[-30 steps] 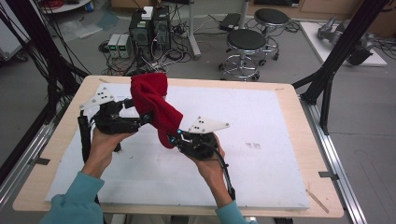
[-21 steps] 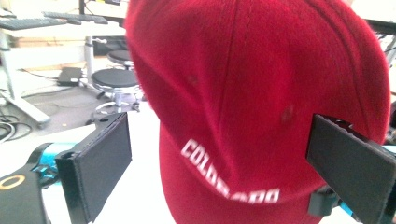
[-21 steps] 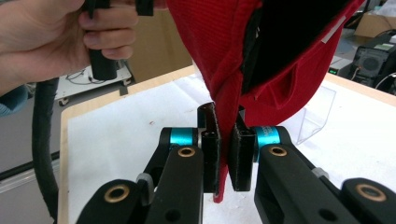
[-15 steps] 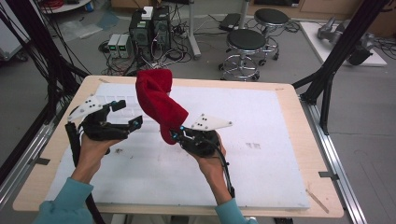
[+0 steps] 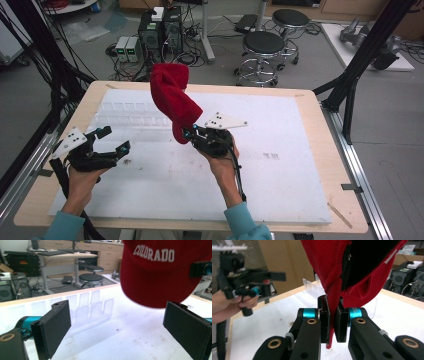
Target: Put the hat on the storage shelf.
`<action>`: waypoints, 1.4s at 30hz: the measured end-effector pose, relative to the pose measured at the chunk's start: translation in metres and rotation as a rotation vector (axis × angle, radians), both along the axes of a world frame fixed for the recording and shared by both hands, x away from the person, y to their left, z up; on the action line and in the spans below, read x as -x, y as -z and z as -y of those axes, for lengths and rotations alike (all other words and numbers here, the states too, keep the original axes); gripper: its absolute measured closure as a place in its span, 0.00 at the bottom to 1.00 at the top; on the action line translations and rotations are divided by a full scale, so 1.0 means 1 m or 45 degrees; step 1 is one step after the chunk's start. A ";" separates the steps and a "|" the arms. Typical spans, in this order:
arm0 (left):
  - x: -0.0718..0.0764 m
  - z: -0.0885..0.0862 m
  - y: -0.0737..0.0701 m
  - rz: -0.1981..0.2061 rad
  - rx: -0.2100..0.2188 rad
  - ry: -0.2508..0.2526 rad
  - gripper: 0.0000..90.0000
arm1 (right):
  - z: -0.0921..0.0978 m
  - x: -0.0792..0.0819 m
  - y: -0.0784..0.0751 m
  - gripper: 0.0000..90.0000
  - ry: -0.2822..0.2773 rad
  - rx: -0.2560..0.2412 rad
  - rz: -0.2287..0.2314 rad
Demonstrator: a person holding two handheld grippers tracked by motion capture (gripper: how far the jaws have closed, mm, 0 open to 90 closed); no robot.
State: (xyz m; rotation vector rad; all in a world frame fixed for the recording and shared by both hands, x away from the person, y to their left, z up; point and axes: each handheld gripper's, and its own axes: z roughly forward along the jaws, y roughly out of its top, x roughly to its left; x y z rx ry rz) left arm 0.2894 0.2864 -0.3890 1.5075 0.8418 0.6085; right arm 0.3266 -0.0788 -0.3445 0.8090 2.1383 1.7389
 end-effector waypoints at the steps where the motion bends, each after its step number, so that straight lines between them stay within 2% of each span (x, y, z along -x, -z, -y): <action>1: 0.001 -0.002 0.003 -0.004 -0.006 -0.002 0.10 | 0.000 -0.001 0.000 0.95 0.004 0.004 0.001; 5: 0.006 -0.005 0.013 0.005 -0.050 -0.017 0.12 | -0.005 -0.009 0.000 0.95 0.014 0.012 0.002; 10: 0.010 -0.005 0.027 0.007 -0.072 -0.034 0.12 | -0.010 -0.017 0.000 0.95 0.028 -0.007 0.005; 14: 0.012 -0.007 0.036 0.007 -0.063 -0.060 0.12 | -0.016 -0.025 0.003 0.95 0.043 0.011 -0.011; 17: 0.014 -0.008 0.040 0.023 -0.083 -0.074 0.12 | -0.020 -0.030 0.005 0.95 0.057 0.023 -0.011; 23: 0.017 -0.011 0.048 0.006 -0.069 -0.081 0.12 | -0.028 -0.040 0.007 0.95 0.082 0.033 -0.019; 30: 0.020 -0.019 0.060 -0.041 -0.079 -0.092 0.12 | -0.042 -0.054 0.004 0.95 0.102 0.060 0.002; 32: 0.021 -0.021 0.060 -0.031 -0.042 -0.098 0.12 | -0.045 -0.058 0.003 0.95 0.106 0.057 0.012; 34: 0.022 -0.023 0.061 -0.015 -0.037 -0.096 0.12 | -0.048 -0.062 0.002 0.95 0.117 0.061 0.019; 40: 0.023 -0.020 0.061 -0.004 -0.061 -0.097 0.12 | -0.056 -0.069 0.003 0.95 0.149 0.054 0.022; 42: 0.025 -0.020 0.061 0.017 -0.060 -0.106 0.12 | -0.059 -0.071 0.005 0.95 0.158 0.060 0.022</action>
